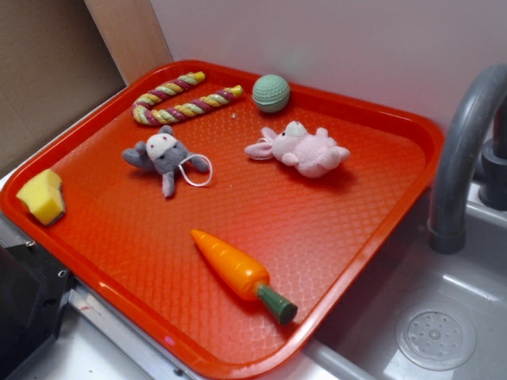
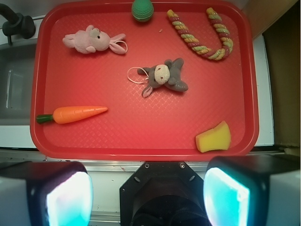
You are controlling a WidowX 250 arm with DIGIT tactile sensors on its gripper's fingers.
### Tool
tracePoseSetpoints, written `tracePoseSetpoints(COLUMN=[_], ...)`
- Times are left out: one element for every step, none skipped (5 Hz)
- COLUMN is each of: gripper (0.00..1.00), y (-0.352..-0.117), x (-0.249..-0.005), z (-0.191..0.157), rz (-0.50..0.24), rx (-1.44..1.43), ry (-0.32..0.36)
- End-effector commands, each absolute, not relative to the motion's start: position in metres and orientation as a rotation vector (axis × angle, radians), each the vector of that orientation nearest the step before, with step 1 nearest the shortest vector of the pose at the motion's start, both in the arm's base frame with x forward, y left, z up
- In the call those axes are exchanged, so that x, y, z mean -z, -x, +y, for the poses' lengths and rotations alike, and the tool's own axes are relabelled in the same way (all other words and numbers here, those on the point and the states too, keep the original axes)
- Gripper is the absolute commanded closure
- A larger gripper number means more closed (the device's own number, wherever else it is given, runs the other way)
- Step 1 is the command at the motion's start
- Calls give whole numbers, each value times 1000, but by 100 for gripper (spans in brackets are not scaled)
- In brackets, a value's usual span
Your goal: Grab the carrot.
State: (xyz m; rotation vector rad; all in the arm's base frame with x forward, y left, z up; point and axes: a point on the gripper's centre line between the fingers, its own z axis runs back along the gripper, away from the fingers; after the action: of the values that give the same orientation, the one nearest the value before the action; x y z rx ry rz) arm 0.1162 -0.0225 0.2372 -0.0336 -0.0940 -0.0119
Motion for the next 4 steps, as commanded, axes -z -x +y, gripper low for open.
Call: tracePoseSetpoints(gripper=[0, 0, 0, 0], y=[-116, -141, -172, -200], x=[-237, -238, -236, -218], z=[-23, -28, -42, -79], rz=[-94, -201, -99, -57], rx=[12, 262, 527, 780], ry=[34, -91, -137, -111])
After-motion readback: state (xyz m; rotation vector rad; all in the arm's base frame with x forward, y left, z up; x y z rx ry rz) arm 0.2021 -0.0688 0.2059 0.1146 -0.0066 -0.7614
